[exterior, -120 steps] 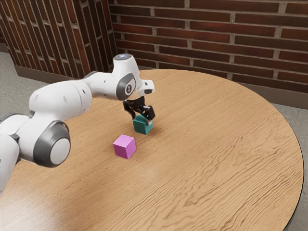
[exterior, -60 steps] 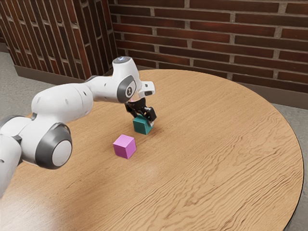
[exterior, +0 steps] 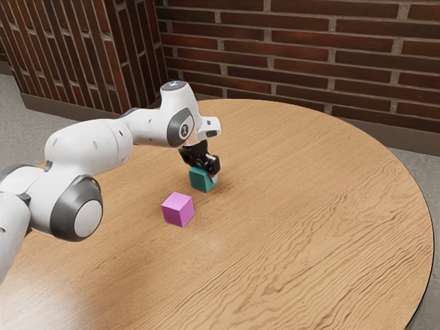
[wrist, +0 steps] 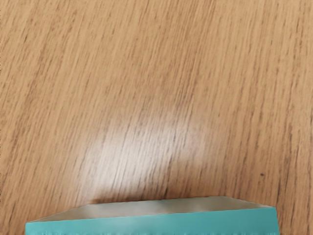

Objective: Pick up the blue block with one arm, and put the blue block on the pink block with one arm

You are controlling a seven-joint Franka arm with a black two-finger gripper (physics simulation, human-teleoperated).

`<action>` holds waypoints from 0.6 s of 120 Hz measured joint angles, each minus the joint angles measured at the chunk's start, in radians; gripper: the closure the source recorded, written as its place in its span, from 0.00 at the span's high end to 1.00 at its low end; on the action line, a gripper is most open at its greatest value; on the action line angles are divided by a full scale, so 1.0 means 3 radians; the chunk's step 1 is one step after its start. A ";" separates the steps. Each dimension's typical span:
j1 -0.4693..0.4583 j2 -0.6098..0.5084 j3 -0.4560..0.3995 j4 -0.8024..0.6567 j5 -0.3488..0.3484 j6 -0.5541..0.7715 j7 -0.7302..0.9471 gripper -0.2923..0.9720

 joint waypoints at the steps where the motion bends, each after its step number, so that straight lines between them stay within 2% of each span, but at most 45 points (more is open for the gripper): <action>1: 0.0000 -0.0001 0.0001 -0.0002 0.0000 0.0001 0.0000 0.53; 26: 0.0000 -0.0203 0.0003 -0.0221 0.0009 0.0050 -0.0001 0.53; 54: -0.0117 -0.1100 0.0045 -0.1126 0.0028 0.0069 -0.0035 0.53; 72: -0.0190 -0.1507 0.0091 -0.1628 0.0102 0.0082 -0.0103 0.54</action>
